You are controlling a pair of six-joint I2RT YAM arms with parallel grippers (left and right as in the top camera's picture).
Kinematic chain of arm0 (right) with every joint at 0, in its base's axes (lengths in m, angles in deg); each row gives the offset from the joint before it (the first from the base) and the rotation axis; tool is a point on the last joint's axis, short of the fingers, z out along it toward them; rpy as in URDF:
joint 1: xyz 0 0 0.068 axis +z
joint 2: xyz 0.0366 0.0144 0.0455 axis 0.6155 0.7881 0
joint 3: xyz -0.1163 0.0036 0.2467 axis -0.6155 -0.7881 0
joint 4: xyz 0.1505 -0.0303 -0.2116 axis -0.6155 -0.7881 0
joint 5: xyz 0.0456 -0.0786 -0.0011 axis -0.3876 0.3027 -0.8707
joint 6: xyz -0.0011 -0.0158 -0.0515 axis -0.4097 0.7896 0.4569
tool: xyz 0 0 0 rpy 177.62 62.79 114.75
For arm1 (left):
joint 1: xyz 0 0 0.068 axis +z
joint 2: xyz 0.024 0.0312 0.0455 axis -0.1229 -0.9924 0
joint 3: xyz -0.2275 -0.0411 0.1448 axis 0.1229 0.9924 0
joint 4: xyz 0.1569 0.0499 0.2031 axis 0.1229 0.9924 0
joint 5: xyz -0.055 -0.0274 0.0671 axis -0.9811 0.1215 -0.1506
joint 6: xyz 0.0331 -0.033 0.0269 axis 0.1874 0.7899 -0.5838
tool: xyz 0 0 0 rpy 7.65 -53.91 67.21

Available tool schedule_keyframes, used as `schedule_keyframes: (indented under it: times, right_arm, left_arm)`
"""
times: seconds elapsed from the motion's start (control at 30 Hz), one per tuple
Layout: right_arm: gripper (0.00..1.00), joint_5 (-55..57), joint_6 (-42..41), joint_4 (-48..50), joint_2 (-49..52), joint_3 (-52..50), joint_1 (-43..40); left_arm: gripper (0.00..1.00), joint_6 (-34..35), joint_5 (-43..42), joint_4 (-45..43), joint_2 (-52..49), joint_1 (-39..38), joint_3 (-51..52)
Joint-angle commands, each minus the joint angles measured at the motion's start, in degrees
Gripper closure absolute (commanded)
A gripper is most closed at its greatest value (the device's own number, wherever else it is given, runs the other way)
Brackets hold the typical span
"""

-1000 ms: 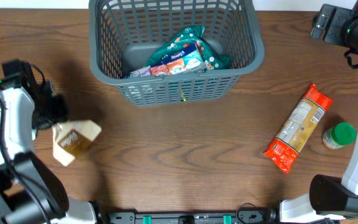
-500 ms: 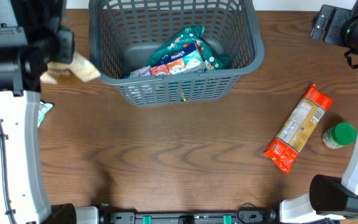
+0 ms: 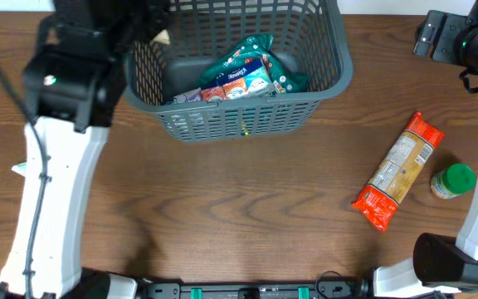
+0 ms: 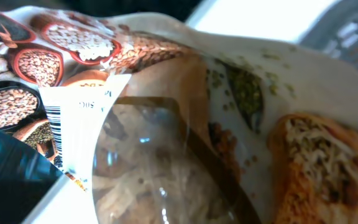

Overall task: Pack container
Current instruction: 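Lift the seed bag into the basket and open the left gripper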

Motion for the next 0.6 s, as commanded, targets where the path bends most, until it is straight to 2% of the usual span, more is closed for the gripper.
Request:
schedule_keyframes:
  times: [0.0, 0.27, 0.57]
  right_arm:
    - [0.01, -0.24, 0.98, -0.09, 0.02, -0.20, -0.11]
    - [0.01, -0.22, 0.98, -0.31, 0.02, -0.20, -0.11]
    - [0.01, -0.22, 1.01, -0.52, 0.02, -0.20, -0.11]
  left_arm:
    - [0.94, -7.56, -5.01, -0.28, -5.27, -1.81, -0.57]
    - [0.94, -11.21, -16.44, 2.19, -13.84, -3.23, -0.52]
    - [0.94, -12.52, -16.35, 7.30, -23.74, -2.93, -0.52]
